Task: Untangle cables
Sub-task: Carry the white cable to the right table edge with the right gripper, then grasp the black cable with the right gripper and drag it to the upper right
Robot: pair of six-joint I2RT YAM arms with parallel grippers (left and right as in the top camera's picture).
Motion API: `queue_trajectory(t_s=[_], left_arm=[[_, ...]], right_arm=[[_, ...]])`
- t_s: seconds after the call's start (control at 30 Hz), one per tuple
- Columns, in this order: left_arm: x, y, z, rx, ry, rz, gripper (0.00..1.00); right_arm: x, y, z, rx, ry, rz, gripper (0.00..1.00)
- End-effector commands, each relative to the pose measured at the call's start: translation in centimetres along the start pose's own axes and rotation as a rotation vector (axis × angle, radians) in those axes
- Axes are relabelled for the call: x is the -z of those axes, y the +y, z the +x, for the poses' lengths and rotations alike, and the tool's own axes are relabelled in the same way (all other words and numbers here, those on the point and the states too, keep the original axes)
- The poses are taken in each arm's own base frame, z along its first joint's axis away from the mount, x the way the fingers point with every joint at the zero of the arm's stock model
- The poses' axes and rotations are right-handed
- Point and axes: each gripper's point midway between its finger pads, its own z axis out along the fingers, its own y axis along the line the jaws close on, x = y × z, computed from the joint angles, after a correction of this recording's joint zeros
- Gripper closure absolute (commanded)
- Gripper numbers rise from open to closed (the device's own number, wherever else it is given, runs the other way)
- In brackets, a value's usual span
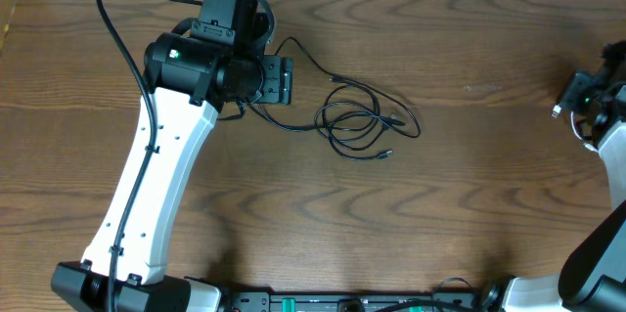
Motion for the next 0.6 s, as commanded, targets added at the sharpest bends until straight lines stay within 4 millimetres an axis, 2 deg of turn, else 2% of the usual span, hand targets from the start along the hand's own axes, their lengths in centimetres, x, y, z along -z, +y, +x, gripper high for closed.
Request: queue_trajectory(t_s=[0.0, 0.03, 0.07, 0.1, 0.13, 0.2, 0.27, 0.37, 0.4, 0.5, 0.57], left_arm=[[0.0, 0.7, 0.0, 0.008, -0.003, -0.035, 0.25], [-0.1, 1.7, 0.0, 0.008, -0.006, -0.088, 0.25], [-0.5, 3.2, 0.4, 0.009, 0.003, -0.173, 0.25], [-1.1, 4.1, 1.4, 0.009, 0.036, -0.214, 0.24], [-1.5, 4.2, 1.9, 0.009, 0.057, -0.218, 0.24], [-2.8, 4.7, 3.8, 0.01, 0.125, -0.23, 0.24], [-3.4, 5.0, 4.7, 0.029, 0.153, -0.237, 0.24], [-3.7, 5.0, 5.3, 0.045, 0.171, -0.236, 0.24], [-3.7, 5.0, 5.3, 0.045, 0.173, -0.236, 0.23], [-3.7, 5.0, 5.3, 0.052, 0.173, -0.237, 0.24], [-3.7, 5.0, 5.4, 0.052, 0.174, -0.237, 0.23]], right_arm=[[0.8, 6.8, 2.4, 0.04, 0.103, -0.282, 0.32], [1.4, 9.0, 3.6, 0.047, 0.151, -0.378, 0.3], [2.6, 12.1, 5.0, 0.09, 0.2, -0.512, 0.32], [3.5, 14.4, 6.3, 0.146, 0.237, -0.592, 0.33], [3.7, 15.1, 6.8, 0.171, 0.249, -0.607, 0.33], [5.1, 18.7, 10.1, 0.358, 0.315, -0.682, 0.28], [5.8, 20.6, 11.5, 0.424, 0.341, -0.708, 0.23], [6.7, 23.1, 13.0, 0.503, 0.354, -0.734, 0.21], [7.2, 24.6, 13.9, 0.556, 0.355, -0.744, 0.21], [6.6, 26.0, 14.4, 0.666, 0.303, -0.645, 0.31], [7.0, 27.1, 14.7, 0.657, 0.298, -0.661, 0.32]])
